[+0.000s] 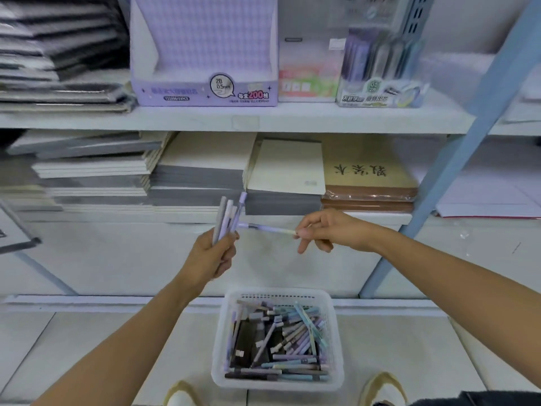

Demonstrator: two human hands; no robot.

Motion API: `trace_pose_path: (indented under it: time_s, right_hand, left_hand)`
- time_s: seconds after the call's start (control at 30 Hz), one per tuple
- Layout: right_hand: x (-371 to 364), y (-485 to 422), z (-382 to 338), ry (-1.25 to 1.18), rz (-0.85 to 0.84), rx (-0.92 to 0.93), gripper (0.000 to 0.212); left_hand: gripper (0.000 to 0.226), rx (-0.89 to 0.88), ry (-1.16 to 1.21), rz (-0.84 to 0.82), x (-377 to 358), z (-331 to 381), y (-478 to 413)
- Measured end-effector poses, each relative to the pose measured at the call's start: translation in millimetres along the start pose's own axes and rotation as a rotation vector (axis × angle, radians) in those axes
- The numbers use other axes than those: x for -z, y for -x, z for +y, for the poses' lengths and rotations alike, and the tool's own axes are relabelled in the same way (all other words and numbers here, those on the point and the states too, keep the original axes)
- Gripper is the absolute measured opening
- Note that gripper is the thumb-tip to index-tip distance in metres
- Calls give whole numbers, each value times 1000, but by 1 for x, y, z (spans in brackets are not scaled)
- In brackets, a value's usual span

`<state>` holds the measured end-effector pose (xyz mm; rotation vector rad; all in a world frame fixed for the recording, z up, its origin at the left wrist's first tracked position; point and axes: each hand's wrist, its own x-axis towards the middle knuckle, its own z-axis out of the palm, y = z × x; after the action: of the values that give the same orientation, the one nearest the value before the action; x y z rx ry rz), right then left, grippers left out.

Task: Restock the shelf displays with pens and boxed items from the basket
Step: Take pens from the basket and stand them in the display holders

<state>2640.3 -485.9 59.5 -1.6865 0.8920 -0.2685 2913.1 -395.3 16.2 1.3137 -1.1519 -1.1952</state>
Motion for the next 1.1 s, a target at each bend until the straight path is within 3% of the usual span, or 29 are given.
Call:
trace_pose_path:
  time_s: [0.2, 0.4, 0.53, 0.67, 0.87, 1.0, 1.1]
  right_hand:
    - [-25, 16, -46, -34, -128, 76, 22]
    - [-34, 26, -92, 36, -148, 173, 22]
    - [-34, 31, -127, 61, 175, 376, 25]
    - [-27, 32, -163, 40, 451, 597, 22]
    - [-5, 40, -200, 179, 567, 715, 13]
    - [34, 44, -231, 63, 734, 831, 3]
    - [67, 41, -246, 43, 870, 781, 8]
  left_hand:
    - [30, -179, 144, 146, -24, 53, 17]
    - [27, -285, 267, 117, -35, 109, 27]
    - [13, -342, 120, 121, -37, 141, 28]
    - [17, -410, -22, 97, -43, 171, 27]
    - [21, -459, -35, 45, -49, 211, 18]
    - [16, -449, 32, 32, -47, 235, 0]
    - [16, -445, 38, 65, -46, 245, -14]
